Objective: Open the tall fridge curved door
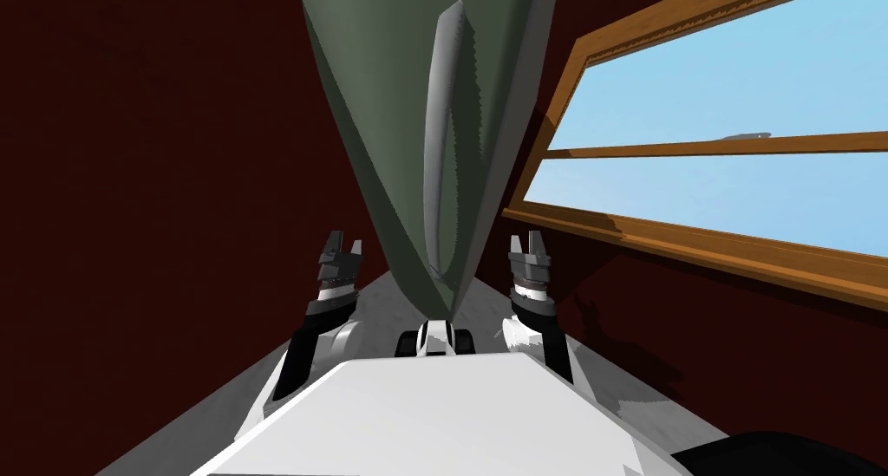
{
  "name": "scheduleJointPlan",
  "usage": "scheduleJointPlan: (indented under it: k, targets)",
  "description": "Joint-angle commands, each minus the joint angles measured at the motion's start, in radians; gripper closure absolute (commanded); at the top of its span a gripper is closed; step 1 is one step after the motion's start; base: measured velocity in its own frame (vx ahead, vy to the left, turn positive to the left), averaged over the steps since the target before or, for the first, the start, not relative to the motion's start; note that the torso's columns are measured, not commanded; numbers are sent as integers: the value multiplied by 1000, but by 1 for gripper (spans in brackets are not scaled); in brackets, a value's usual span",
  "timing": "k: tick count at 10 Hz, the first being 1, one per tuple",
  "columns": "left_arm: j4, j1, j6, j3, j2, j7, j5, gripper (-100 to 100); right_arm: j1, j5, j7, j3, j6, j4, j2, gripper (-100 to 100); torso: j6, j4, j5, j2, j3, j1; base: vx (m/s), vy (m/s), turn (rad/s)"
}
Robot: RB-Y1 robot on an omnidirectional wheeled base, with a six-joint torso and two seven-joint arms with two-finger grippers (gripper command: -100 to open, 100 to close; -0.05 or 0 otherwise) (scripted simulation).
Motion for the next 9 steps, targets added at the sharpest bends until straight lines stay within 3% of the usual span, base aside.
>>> scheduleJointPlan:
  k: [1,5,9]
  targets:
    - [40,-17,-17,6,77,1,-10,-100,0,0,0,0,0,0,0,0,0,10,0,9,-20,-1,-5,-41,30]
    - [139,-56,-64,15,149,3,-40,-100,0,0,0,0,0,0,0,0,0,14,0,13,-25,-1,-7,-67,48]
    - [270,-108,-130,28,176,5,-81,-100,0,0,0,0,0,0,0,0,0,14,0,13,-25,0,-1,-84,73]
